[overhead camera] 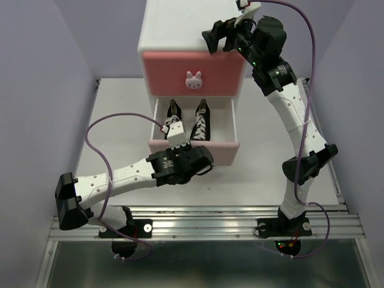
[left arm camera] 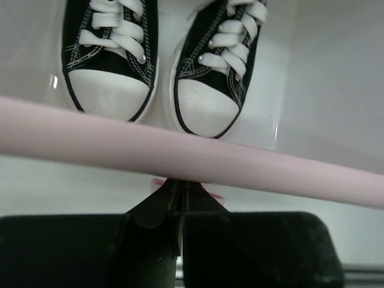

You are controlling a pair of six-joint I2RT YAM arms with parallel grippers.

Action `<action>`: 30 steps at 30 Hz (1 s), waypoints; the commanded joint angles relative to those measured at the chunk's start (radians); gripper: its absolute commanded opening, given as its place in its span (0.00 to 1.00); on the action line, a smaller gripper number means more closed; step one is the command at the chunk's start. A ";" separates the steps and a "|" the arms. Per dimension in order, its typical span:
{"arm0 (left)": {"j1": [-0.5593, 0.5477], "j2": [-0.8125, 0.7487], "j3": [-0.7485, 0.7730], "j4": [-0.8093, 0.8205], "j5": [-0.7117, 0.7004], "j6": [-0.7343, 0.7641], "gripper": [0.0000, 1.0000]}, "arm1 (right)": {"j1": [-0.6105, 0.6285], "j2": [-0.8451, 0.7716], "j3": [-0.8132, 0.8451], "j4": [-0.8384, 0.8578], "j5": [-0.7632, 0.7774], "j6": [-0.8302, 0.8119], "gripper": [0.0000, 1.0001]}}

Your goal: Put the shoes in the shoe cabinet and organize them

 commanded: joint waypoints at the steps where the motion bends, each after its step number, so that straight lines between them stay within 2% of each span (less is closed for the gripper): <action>1: 0.164 -0.033 -0.063 0.224 -0.170 0.246 0.08 | 0.004 0.036 -0.060 -0.241 0.038 0.037 1.00; 2: 0.207 -0.032 -0.085 0.356 -0.145 0.316 0.08 | 0.004 0.036 -0.058 -0.240 0.041 0.035 1.00; 3: 0.227 -0.027 -0.102 0.397 -0.114 0.381 0.08 | 0.004 0.036 -0.058 -0.243 0.043 0.034 1.00; 5: 0.276 -0.004 -0.130 0.464 -0.079 0.420 0.07 | 0.004 0.035 -0.060 -0.244 0.044 0.032 1.00; 6: 0.329 0.015 -0.128 0.498 -0.056 0.442 0.06 | 0.004 0.030 -0.063 -0.244 0.044 0.034 1.00; 11: 0.428 0.098 -0.087 0.656 -0.030 0.530 0.06 | 0.004 0.022 -0.095 -0.244 0.046 0.034 1.00; 21: 0.565 0.387 0.234 0.692 0.065 0.527 0.06 | 0.004 0.022 -0.091 -0.241 0.047 0.048 1.00; 26: 0.572 0.404 0.315 0.682 0.056 0.552 0.06 | 0.004 -0.010 -0.144 -0.217 0.043 0.057 1.00; 30: 0.571 0.332 0.277 0.609 0.084 0.478 0.05 | 0.004 -0.025 -0.146 -0.209 0.049 0.060 1.00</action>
